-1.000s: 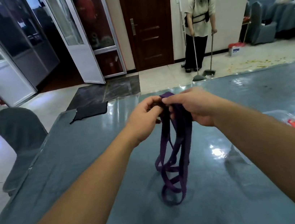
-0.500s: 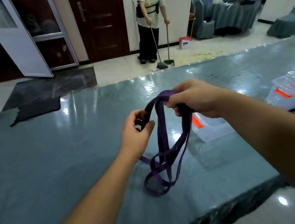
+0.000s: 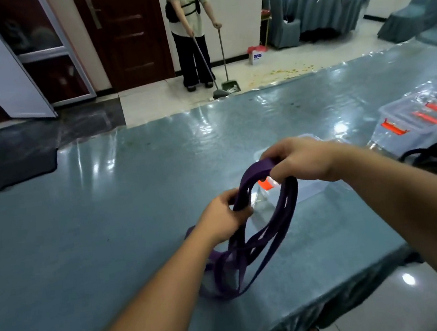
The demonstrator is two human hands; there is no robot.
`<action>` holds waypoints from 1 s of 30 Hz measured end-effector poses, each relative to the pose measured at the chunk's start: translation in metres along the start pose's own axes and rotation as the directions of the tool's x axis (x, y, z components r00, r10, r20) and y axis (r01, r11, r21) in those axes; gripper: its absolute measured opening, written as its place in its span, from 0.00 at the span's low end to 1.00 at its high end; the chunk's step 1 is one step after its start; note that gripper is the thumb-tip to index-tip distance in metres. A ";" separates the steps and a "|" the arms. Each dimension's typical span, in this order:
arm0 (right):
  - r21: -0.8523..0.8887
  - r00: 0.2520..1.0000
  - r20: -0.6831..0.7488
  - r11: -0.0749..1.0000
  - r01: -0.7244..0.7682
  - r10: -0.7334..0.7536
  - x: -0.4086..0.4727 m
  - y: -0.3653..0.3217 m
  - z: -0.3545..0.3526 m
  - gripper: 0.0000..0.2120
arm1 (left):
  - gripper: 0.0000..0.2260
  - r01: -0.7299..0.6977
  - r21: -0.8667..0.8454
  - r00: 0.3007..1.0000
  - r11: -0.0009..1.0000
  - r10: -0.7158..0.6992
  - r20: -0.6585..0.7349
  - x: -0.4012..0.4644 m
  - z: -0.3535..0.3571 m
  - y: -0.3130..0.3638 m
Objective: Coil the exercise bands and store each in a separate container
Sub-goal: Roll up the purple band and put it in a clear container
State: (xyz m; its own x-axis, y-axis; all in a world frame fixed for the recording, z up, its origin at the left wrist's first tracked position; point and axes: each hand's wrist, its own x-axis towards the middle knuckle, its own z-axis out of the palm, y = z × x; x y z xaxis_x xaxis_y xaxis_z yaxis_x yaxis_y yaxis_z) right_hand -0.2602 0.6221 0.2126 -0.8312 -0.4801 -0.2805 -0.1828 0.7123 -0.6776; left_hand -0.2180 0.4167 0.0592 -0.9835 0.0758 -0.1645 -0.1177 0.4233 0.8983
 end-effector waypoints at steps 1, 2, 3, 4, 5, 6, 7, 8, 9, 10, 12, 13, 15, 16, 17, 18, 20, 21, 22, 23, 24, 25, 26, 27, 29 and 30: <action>0.004 1.000 0.017 1.000 0.004 -0.004 0.002 0.014 -0.007 0.03 | 0.10 0.014 0.018 1.000 1.000 -0.014 0.005 0.006 0.012 0.001; 0.005 0.999 0.040 1.000 0.008 -0.008 0.004 0.029 -0.015 0.03 | 0.10 0.022 0.052 1.000 0.998 -0.022 0.011 0.013 0.024 0.003; -0.010 0.998 0.066 1.000 0.012 -0.011 0.007 0.046 -0.022 0.03 | 0.09 0.031 0.095 0.999 0.995 -0.032 0.017 0.020 0.036 0.005; -0.044 0.995 0.095 0.999 0.015 -0.011 0.010 0.064 -0.031 0.03 | 0.06 0.048 0.151 0.998 0.987 -0.052 0.024 0.026 0.047 0.006; -0.083 0.993 0.122 0.996 0.018 -0.008 0.014 0.084 -0.039 0.04 | 0.03 0.066 0.210 0.997 0.975 -0.075 0.031 0.032 0.058 0.007; -0.119 0.989 0.147 0.993 0.015 0.003 0.016 0.106 -0.046 0.04 | 0.03 0.088 0.271 0.994 0.959 -0.101 0.035 0.038 0.067 0.009; -0.146 0.985 0.170 0.989 0.013 0.012 0.018 0.128 -0.053 0.05 | 0.03 0.104 0.329 0.992 0.939 -0.123 0.037 0.043 0.076 0.010; -0.161 0.982 0.189 0.987 0.006 0.025 0.020 0.150 -0.059 0.06 | 0.03 0.109 0.386 0.991 0.916 -0.133 0.035 0.048 0.084 0.012; -0.165 0.978 0.203 0.986 -0.006 0.040 0.022 0.172 -0.064 0.06 | 0.05 0.102 0.438 0.991 0.893 -0.128 0.030 0.054 0.093 0.013; -0.162 0.975 0.214 0.987 -0.022 0.057 0.023 0.193 -0.069 0.05 | 0.07 0.105 0.480 0.990 0.871 -0.136 0.030 0.059 0.101 0.016; -0.162 0.966 0.244 0.986 -0.043 0.083 0.026 0.231 -0.077 0.04 | 0.09 0.141 0.518 0.982 0.844 -0.185 0.034 0.066 0.120 0.018; -0.173 0.960 0.263 0.984 -0.046 0.091 0.028 0.249 -0.081 0.04 | 0.07 0.155 0.538 0.976 0.829 -0.214 0.048 0.070 0.130 0.017; -0.207 0.949 0.298 0.977 -0.041 0.102 0.032 0.281 -0.088 0.05 | 0.07 0.159 0.591 0.965 0.791 -0.250 0.075 0.073 0.149 0.011; -0.226 0.945 0.307 0.973 -0.043 0.113 0.034 0.297 -0.091 0.06 | 0.09 0.158 0.618 0.962 0.770 -0.262 0.080 0.074 0.158 0.007; -0.255 0.942 0.309 0.966 -0.049 0.130 0.035 0.313 -0.094 0.05 | 0.11 0.159 0.643 0.960 0.749 -0.269 0.076 0.074 0.165 0.001; -0.297 0.940 0.306 0.953 -0.059 0.153 0.035 0.328 -0.097 0.05 | 0.14 0.168 0.668 0.957 0.725 -0.283 0.066 0.073 0.171 -0.005; -0.386 0.932 0.309 0.921 -0.059 0.189 0.037 0.357 -0.098 0.03 | 0.20 0.209 0.712 0.942 0.670 -0.333 0.037 0.069 0.179 -0.019; -0.417 0.925 0.325 0.908 -0.045 0.196 0.038 0.370 -0.096 0.02 | 0.23 0.224 0.727 0.935 0.649 -0.354 0.028 0.066 0.181 -0.024; -0.439 0.916 0.348 0.898 -0.027 0.198 0.039 0.381 -0.092 0.03 | 0.25 0.233 0.729 0.932 0.644 -0.361 0.021 0.063 0.183 -0.030; -0.460 0.911 0.363 0.888 -0.008 0.196 0.040 0.389 -0.086 0.05 | 0.26 0.239 0.716 0.936 0.656 -0.351 0.009 0.060 0.185 -0.035; -0.484 0.909 0.368 0.875 0.006 0.197 0.040 0.397 -0.080 0.06 | 0.28 0.251 0.695 0.940 0.673 -0.340 -0.010 0.057 0.185 -0.038; -0.505 0.909 0.364 0.863 0.011 0.202 0.042 0.406 -0.073 0.08 | 0.29 0.271 0.673 0.940 0.688 -0.340 -0.031 0.056 0.186 -0.042; -0.531 0.914 0.344 0.847 -0.001 0.217 0.044 0.413 -0.067 0.11 | 0.30 0.294 0.656 0.937 0.695 -0.346 -0.053 0.056 0.185 -0.046; -0.556 0.918 0.316 0.831 -0.024 0.238 0.045 0.420 -0.062 0.15 | 0.30 0.321 0.639 0.930 0.699 -0.360 -0.073 0.057 0.183 -0.049; -0.581 0.924 0.255 0.809 -0.091 0.286 0.044 0.429 -0.053 0.22 | 0.28 0.399 0.600 0.900 0.693 -0.421 -0.113 0.057 0.178 -0.057; -0.578 0.927 0.225 0.807 -0.120 0.300 0.043 0.430 -0.050 0.26 | 0.28 0.441 0.589 0.879 0.677 -0.459 -0.130 0.057 0.176 -0.060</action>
State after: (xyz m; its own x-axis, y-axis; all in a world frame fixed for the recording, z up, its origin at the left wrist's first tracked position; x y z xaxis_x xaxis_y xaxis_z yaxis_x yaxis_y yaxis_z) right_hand -0.4006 0.9334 -0.0572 -0.7073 -0.3469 -0.6159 -0.3511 0.9286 -0.1198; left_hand -0.2433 0.5543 -0.0754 -0.8281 -0.2452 -0.5041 -0.4321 0.8520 0.2955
